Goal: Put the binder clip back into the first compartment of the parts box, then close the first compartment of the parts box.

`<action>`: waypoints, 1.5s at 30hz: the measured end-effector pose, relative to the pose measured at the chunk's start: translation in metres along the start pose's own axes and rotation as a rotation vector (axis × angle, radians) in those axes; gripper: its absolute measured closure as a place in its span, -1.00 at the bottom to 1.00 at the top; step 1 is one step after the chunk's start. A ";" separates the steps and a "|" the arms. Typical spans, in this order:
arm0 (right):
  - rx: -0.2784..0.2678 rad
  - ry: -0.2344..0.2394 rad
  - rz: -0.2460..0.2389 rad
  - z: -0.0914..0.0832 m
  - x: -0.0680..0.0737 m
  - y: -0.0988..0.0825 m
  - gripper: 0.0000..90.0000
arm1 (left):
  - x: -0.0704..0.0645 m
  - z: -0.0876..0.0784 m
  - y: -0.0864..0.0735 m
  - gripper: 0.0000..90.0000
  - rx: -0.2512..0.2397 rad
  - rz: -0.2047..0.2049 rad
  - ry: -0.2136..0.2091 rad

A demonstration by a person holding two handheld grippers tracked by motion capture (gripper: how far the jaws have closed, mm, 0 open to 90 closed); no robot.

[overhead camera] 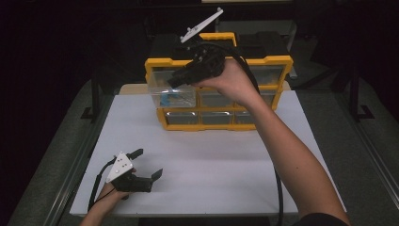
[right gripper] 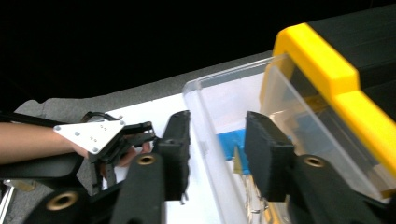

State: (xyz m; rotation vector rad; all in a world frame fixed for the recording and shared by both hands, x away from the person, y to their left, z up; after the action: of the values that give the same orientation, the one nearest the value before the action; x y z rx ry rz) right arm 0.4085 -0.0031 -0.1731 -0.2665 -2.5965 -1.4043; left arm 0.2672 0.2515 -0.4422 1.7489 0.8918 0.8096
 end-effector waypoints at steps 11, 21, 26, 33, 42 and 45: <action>0.005 0.033 -0.015 0.009 0.014 -0.012 0.74 | 0.000 0.000 0.000 -1.00 -0.004 -0.002 0.000; 0.030 0.035 -0.006 0.017 0.014 -0.025 0.98 | -0.001 0.000 0.000 -1.00 -0.010 -0.010 0.000; 0.039 0.026 -0.028 0.020 0.011 -0.029 0.99 | -0.001 -0.001 0.001 -1.00 -0.005 -0.001 -0.001; 0.031 0.013 -0.028 0.020 0.008 -0.030 0.99 | -0.001 0.000 0.001 -1.00 -0.008 -0.001 0.000; 0.034 -0.004 -0.038 0.021 0.008 -0.029 0.99 | -0.001 -0.001 0.001 -1.00 -0.007 0.003 -0.001; 0.032 -0.008 -0.035 0.020 0.006 -0.029 0.99 | -0.001 -0.001 0.001 -1.00 -0.007 0.005 -0.001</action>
State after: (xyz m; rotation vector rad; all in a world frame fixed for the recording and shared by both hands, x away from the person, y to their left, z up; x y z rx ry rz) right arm 0.3938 -0.0014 -0.2060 -0.2234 -2.6404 -1.3741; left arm 0.2665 0.2508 -0.4415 1.7461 0.8838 0.8143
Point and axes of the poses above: each handheld gripper's, and its own axes: z roughly forward along the jaws, y roughly out of its top, x roughly to its left, the point moved 2 cm from there along z, roughly forward along the jaws, and after that the axes turned 14 degrees about y, right-handed, at the moved point
